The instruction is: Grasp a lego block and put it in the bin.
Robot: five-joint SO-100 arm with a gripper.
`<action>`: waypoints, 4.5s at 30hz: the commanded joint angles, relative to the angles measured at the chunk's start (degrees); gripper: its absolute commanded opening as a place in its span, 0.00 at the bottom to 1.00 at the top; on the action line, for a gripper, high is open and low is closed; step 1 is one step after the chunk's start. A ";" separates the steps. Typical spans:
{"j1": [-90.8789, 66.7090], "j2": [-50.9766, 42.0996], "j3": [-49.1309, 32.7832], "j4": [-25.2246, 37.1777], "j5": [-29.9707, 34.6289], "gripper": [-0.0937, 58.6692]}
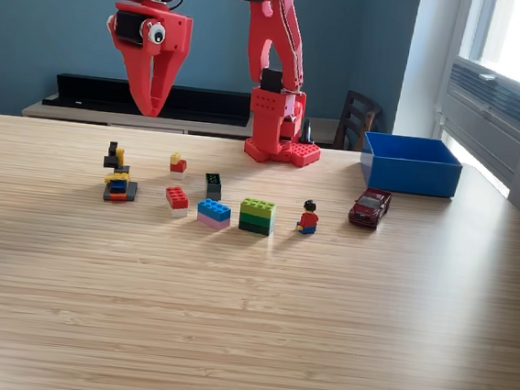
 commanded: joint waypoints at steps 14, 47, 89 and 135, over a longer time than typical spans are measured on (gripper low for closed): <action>7.29 1.85 13.89 -11.25 9.14 0.42; 12.30 1.85 28.04 -27.95 8.70 0.39; 15.12 2.11 17.23 -27.33 7.38 0.00; -77.34 22.41 13.18 8.00 10.72 0.00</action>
